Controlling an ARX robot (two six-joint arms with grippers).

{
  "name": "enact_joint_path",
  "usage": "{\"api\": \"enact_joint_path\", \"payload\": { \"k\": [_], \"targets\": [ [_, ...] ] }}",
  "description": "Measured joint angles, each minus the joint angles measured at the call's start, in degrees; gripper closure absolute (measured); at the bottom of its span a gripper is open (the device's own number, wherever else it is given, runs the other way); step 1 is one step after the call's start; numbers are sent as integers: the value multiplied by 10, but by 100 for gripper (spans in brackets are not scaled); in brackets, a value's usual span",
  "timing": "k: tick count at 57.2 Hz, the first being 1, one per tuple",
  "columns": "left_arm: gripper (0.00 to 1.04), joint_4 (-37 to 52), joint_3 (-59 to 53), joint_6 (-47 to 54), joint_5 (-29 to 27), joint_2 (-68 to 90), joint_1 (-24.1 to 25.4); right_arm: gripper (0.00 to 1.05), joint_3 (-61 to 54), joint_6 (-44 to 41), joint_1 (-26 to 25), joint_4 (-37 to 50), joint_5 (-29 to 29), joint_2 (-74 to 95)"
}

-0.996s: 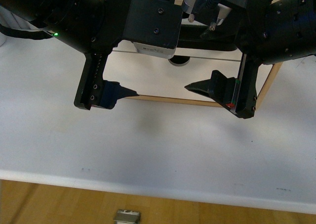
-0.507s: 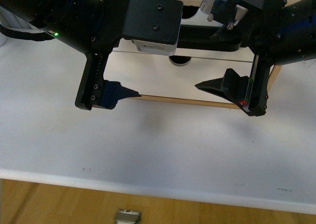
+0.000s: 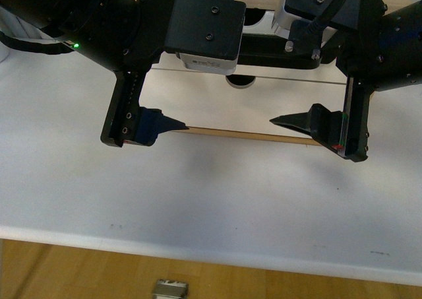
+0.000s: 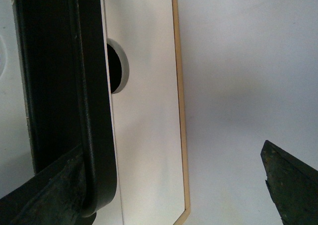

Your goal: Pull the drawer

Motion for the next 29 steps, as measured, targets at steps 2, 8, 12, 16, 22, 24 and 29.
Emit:
{"api": "enact_joint_path", "payload": {
  "k": [2, 8, 12, 16, 22, 24, 29],
  "targets": [
    [6, -2, 0, 0, 0, 0, 0, 9, 0, -7, 0, -5, 0, -1],
    [6, -4, 1, 0, -1, 0, -2, 9, 0, -30, 1, -21, 2, -4],
    [6, -6, 1, 1, -2, 0, -2, 9, 0, -39, 2, -27, 5, -4],
    [6, -8, 2, 1, -2, 0, -3, 9, 0, -46, 3, -32, 5, -4],
    [6, -13, 4, 1, -2, 0, -3, 9, 0, -53, 6, -40, 5, -6],
    [6, -16, 5, 1, -2, 0, -3, 9, 0, -56, 6, -43, 5, -6],
    [6, -20, 5, 2, -2, 0, -3, 9, 1, -64, 6, -52, 5, -7]
  ]
}}
